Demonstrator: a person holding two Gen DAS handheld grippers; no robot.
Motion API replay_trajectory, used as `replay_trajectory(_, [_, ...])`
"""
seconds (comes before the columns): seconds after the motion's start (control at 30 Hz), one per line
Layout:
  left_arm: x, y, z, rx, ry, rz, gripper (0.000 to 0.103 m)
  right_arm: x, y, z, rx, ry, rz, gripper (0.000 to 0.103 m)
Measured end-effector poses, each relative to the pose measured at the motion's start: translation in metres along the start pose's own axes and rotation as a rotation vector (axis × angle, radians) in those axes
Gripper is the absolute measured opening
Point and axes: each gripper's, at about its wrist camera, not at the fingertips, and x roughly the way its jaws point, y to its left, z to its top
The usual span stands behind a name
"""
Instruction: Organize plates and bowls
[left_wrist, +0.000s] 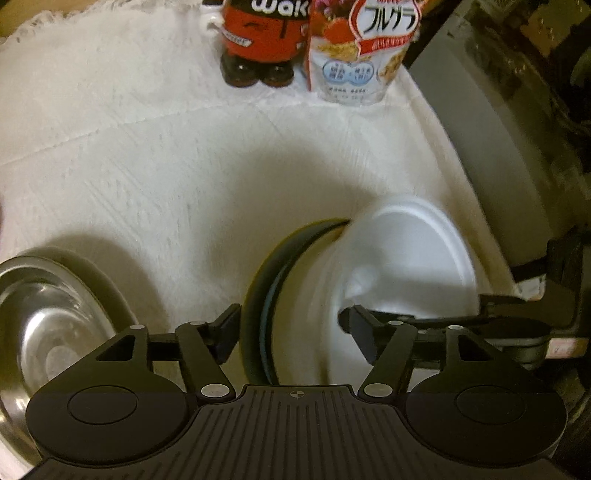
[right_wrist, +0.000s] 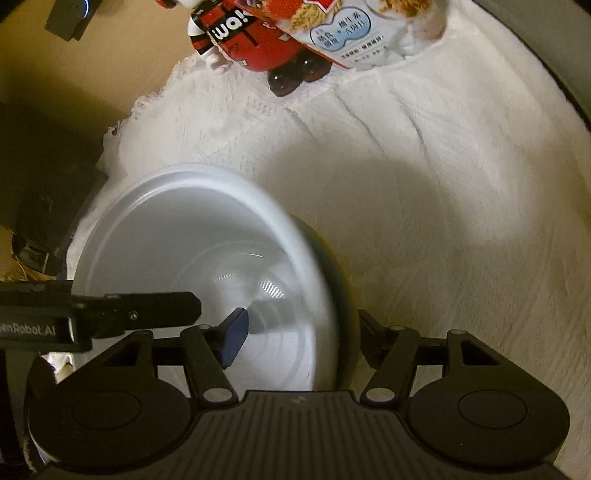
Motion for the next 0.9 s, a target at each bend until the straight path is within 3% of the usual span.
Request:
replay_trajectory(0.7, [0.011,0.028,-0.008,-0.143,0.021,-0.128,0.073,0.002,0.009,-0.007,-0.007,0.024,0.015,0.061])
replay_trajectory(0.9, [0.003,0.037,-0.016,-0.145,0.024,-0.103,0.073,0.006,0.022,-0.010,-0.023,0.048,0.008,0.061])
